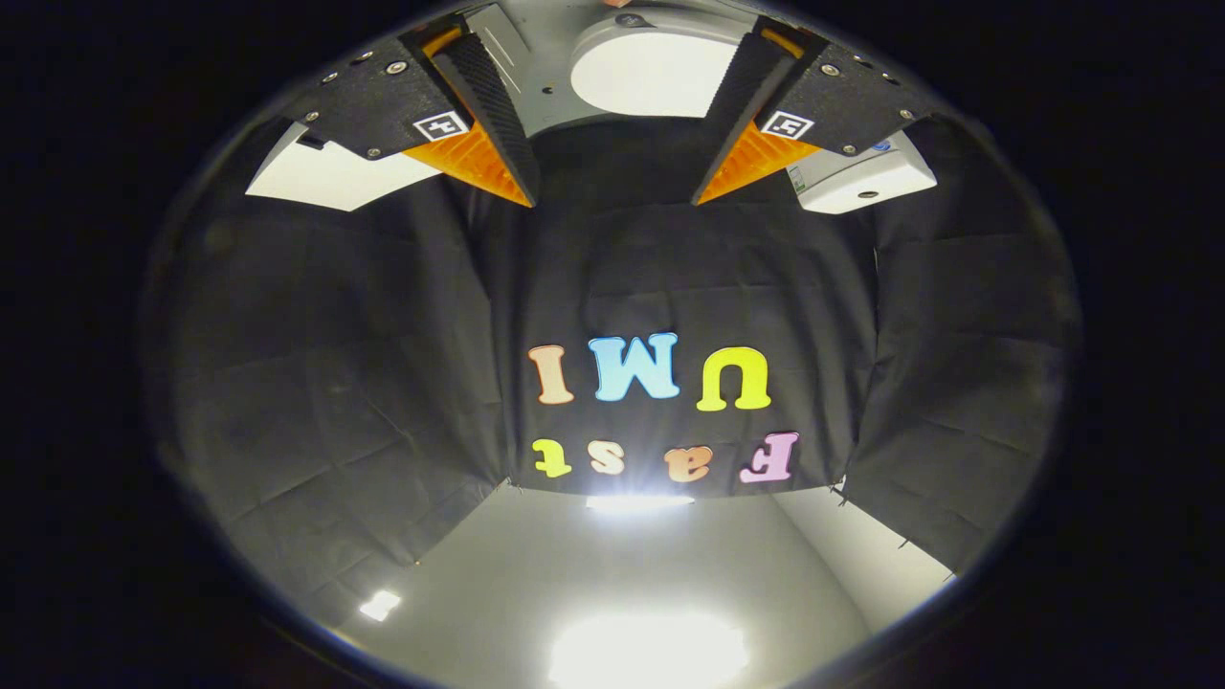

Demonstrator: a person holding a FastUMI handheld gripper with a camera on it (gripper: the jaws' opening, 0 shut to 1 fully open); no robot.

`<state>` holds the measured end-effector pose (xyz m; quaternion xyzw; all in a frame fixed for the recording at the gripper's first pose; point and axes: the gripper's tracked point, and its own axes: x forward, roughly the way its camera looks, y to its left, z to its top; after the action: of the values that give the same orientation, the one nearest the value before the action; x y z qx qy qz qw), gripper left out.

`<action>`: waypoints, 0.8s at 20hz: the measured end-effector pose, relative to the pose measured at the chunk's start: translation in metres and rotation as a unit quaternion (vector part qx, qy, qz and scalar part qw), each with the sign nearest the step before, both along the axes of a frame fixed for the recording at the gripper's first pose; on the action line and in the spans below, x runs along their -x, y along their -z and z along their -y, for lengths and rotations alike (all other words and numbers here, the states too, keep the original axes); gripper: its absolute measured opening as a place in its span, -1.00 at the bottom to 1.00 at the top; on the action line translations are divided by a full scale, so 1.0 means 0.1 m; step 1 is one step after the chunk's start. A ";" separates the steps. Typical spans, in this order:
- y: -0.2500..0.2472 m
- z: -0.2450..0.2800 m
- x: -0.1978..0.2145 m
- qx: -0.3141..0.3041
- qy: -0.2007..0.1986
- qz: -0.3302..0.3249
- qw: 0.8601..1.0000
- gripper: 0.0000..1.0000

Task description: Open the toilet lid.

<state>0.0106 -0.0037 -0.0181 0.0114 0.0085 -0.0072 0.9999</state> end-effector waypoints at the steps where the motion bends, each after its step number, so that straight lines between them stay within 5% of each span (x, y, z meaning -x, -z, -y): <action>1: 0.02 -0.02 -0.03 -0.002 -0.003 0.001 1.000 0.89; 16: 0.26 -0.33 -0.25 -0.019 -0.045 -0.015 0.999 0.89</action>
<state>0.0358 0.0294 -0.0443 0.0298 0.0241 0.0376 0.9986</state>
